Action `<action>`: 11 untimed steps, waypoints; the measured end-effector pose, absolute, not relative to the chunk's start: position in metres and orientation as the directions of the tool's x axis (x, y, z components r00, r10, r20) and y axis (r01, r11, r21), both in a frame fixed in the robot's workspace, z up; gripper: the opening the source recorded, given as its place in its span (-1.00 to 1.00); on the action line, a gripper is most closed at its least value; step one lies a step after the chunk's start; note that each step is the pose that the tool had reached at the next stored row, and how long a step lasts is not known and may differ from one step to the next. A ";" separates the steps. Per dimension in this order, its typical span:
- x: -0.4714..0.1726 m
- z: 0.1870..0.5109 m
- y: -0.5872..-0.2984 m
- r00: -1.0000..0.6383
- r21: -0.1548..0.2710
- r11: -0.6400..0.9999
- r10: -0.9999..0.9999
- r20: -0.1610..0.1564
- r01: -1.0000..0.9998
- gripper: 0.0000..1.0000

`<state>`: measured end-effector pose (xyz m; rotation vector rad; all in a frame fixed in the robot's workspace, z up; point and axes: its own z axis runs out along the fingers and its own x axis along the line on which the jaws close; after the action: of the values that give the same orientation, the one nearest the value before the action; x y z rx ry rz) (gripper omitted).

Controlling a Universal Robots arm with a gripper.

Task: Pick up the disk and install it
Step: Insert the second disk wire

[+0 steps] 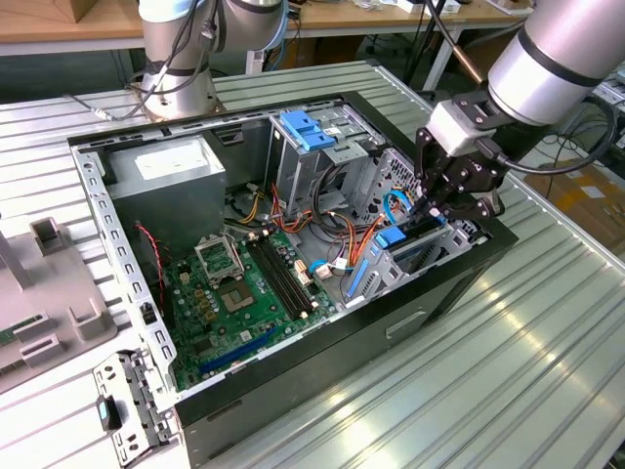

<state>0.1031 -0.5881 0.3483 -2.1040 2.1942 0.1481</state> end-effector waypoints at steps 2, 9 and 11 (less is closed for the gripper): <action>0.103 0.348 -0.589 -0.042 0.002 0.042 -0.990 -0.138 -0.999 -0.68; 0.103 0.346 -0.592 -0.041 0.002 0.041 -0.990 -0.137 -0.999 -0.68; 0.103 0.346 -0.592 -0.040 0.002 0.040 -0.990 -0.138 -0.999 -0.68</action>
<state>0.1032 -0.5917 0.3459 -2.1059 2.1924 0.1482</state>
